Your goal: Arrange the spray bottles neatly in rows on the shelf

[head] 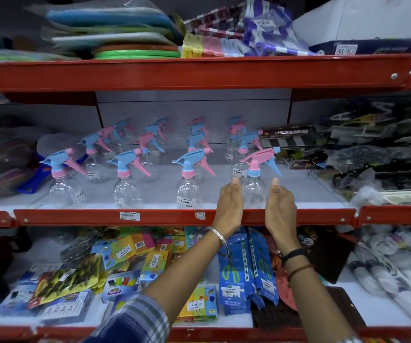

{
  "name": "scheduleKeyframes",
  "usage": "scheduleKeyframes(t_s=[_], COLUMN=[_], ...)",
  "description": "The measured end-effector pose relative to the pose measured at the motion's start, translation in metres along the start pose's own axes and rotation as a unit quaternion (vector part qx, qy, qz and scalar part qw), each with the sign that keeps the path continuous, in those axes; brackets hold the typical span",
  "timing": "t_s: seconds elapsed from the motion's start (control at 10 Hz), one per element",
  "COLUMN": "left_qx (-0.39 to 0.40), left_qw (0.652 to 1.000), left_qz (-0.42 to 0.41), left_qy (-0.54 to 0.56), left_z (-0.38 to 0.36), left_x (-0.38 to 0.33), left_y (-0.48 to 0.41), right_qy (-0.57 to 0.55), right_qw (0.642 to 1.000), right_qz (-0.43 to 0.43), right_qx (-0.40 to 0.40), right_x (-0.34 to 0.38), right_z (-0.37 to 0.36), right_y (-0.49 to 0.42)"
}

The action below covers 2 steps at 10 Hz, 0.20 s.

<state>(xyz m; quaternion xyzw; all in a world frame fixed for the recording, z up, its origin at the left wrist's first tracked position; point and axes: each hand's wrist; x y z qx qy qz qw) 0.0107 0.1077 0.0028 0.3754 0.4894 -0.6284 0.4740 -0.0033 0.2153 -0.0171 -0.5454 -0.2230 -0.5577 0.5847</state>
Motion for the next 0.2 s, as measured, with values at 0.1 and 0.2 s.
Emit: scheduleKeyframes(t_s=[0.1, 0.2], left_qx=[-0.019, -0.053], left_qw=[0.997, 0.986], left_qz=[-0.071, -0.138], left_qy=[-0.037, -0.079], left_z=[0.011, 0.041], left_x=[0.002, -0.001], left_y=[0.022, 0.031], right_qy=[0.032, 0.023], right_qw=[0.995, 0.984], right_qz=[0.063, 0.157], right_qx=[-0.064, -0.076], right_x=[0.008, 0.038], right_z=[-0.003, -0.004], right_y=[0.009, 0.011])
Point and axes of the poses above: each hand's wrist, its own y-axis away from the middle knuckle, its own z-axis out of the back of the hand, x = y × z, and after that the axes turned 7 degrees about x, right-handed
